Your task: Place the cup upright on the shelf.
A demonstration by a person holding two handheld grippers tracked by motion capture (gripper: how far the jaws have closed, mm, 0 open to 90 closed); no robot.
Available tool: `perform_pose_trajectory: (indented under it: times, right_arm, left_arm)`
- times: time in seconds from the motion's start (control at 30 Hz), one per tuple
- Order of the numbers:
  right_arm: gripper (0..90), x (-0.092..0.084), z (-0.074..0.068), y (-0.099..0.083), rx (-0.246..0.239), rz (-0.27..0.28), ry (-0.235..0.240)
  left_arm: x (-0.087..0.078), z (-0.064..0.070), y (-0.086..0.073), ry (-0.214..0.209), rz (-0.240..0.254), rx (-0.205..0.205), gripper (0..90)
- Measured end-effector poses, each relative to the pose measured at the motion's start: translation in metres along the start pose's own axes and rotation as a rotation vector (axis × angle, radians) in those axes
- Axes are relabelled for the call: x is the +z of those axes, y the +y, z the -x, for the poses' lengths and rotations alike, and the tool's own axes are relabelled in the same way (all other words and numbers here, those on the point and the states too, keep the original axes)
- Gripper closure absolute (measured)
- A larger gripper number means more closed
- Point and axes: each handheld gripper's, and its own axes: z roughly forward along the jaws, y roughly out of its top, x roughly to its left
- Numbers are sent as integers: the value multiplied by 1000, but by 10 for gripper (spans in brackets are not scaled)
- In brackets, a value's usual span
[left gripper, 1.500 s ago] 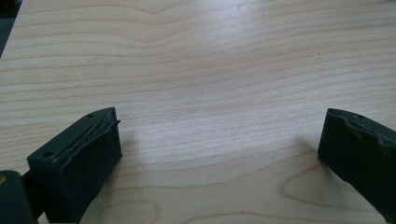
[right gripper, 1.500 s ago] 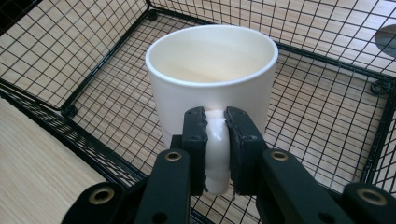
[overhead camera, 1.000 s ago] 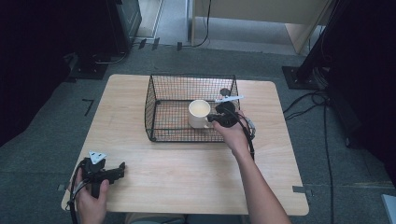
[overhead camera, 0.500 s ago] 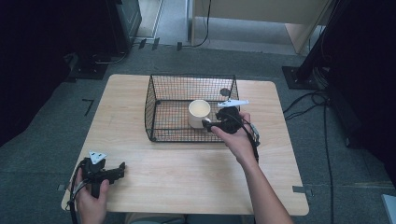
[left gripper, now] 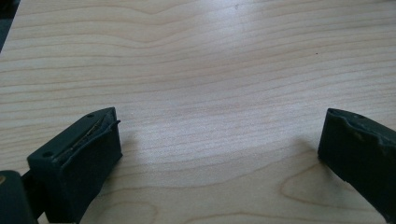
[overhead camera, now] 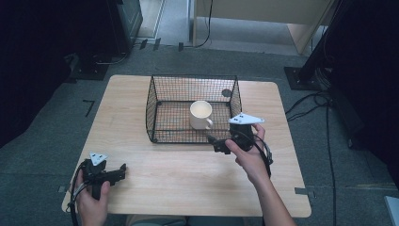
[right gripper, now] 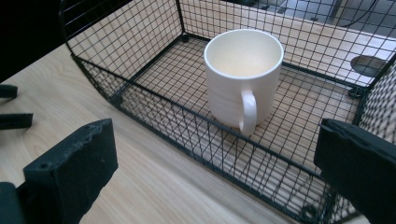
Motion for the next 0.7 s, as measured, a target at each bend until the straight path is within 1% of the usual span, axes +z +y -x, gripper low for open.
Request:
perform_pose_trajectory:
  times: [0.1,0.2,0.3,0.37,0.43,0.6,0.7]
  right_arm:
    - [0,-10,-1,-8,-9,10,4]
    - [0,-19,0,-21,-18,18,-1]
    - [0,-26,4,-34,-24,13,-24]
    - [0,-31,8,-45,-15,12,-41]
    - [0,-36,15,-55,1,18,-48]
    - [0,-47,33,-81,57,28,-74]
    - [0,-51,43,-95,75,23,-94]
  left_arm:
    - [0,0,0,0,0,0,0]
    - [0,0,0,0,0,0,0]
    - [0,0,0,0,-2,2,0]
    - [0,0,0,-1,-2,2,0]
    - [0,0,0,0,-2,2,0]
    - [0,0,0,0,-2,2,0]
    - [0,0,0,0,-2,2,0]
